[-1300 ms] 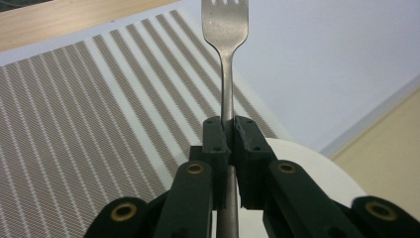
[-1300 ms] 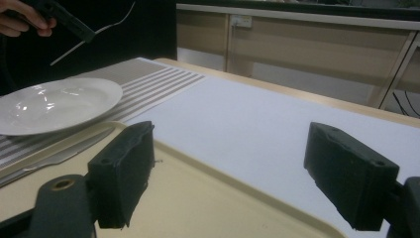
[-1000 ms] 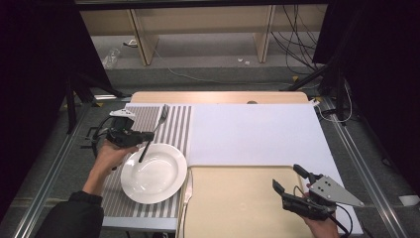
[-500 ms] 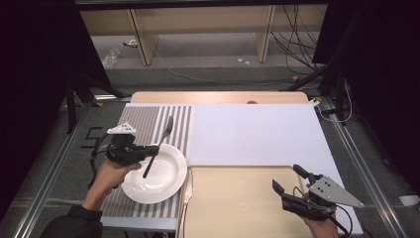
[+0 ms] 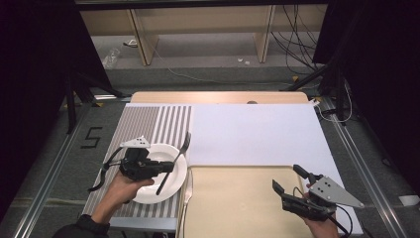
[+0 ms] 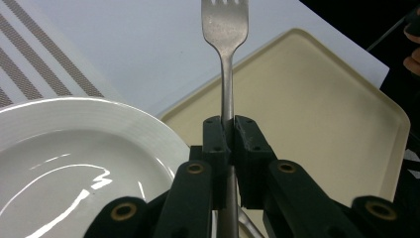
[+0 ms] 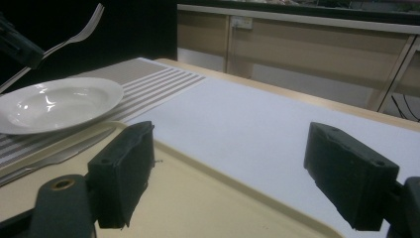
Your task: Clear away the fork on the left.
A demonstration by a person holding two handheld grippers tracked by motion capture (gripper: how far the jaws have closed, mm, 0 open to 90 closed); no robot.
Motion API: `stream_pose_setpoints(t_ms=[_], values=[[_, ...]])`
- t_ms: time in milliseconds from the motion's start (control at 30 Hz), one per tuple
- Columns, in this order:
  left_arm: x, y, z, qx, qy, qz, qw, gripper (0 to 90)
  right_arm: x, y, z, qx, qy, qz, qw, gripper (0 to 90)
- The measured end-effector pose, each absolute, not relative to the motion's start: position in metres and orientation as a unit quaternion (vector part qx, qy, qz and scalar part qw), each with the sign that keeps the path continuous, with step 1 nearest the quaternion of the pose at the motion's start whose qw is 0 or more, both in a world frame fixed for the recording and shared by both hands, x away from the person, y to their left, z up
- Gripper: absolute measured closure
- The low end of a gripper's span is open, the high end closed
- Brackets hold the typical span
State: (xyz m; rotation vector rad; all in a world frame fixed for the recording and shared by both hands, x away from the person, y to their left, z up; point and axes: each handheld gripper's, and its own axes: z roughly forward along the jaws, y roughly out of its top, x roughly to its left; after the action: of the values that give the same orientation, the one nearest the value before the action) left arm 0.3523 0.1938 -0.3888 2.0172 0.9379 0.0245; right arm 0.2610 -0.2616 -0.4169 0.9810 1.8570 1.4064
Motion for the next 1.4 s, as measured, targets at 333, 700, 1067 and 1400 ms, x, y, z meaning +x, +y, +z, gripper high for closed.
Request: stream_pose_setpoints(t_ms=[333,700,1067,1400], values=[[0.315,0.166,-0.388,0.825,0.338,-0.012,0.452,84.1,0.261,-0.261,-0.417,0.37,0.7,0.53,0.302,20.4],[0.304,0.134,-0.407,0.843,0.32,-0.053,0.43,84.1,0.262,-0.26,-0.418,0.369,0.701,0.53,0.302,20.4],[0.298,0.11,-0.427,0.859,0.311,-0.083,0.397,84.1,0.262,-0.26,-0.418,0.37,0.701,0.53,0.302,20.4],[0.299,0.1,-0.44,0.865,0.313,-0.099,0.38,84.0,0.262,-0.261,-0.418,0.369,0.702,0.529,0.302,20.4]])
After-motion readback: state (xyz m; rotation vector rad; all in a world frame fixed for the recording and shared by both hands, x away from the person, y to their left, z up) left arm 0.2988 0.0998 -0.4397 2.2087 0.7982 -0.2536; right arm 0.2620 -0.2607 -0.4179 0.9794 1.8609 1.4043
